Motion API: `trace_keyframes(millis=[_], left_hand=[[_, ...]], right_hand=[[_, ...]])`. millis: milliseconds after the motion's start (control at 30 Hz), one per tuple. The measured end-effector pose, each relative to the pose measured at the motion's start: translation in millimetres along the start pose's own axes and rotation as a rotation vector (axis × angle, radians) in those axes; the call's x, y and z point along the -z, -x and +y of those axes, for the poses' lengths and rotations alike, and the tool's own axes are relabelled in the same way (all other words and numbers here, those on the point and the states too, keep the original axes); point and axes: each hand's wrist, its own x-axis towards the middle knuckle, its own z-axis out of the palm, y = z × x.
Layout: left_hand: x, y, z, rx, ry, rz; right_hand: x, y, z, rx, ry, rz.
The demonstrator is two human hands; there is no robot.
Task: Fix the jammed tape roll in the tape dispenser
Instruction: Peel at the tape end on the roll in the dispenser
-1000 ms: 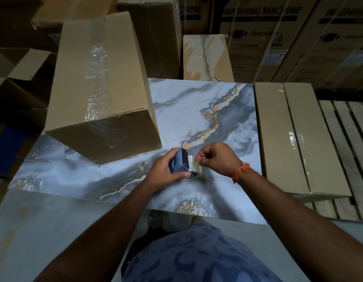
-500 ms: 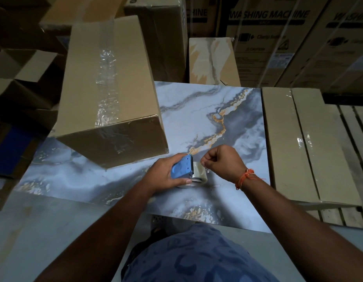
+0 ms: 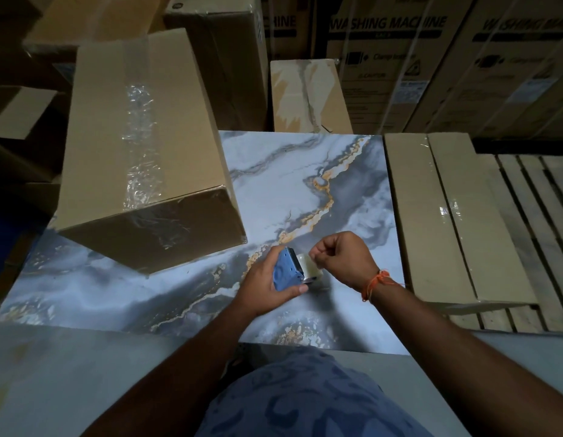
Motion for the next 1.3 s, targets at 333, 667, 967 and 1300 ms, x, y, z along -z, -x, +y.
trace_keyframes(millis=[333, 667, 967, 1300], left_hand=[[14.8, -6.0, -0.2, -0.072, -0.293, -0.034], [59.7, -19.1, 11.8, -0.024, -0.600, -0.167], [89.7, -19.6, 5.1, 0.027, -0.805, -0.272], [49.2, -37.9, 24.0, -0.034, -1.049, -0.368]], right_hand=[[6.5, 1.2, -8.8, 0.057, -0.029, 0.013], [23.1, -3.1, -28.5, 0.153, -0.089, -0.033], [47.9, -7.6, -5.6, 0.149, -0.073, -0.016], [46.3, -3.2, 55.5, 0.039, 0.004, 0.064]])
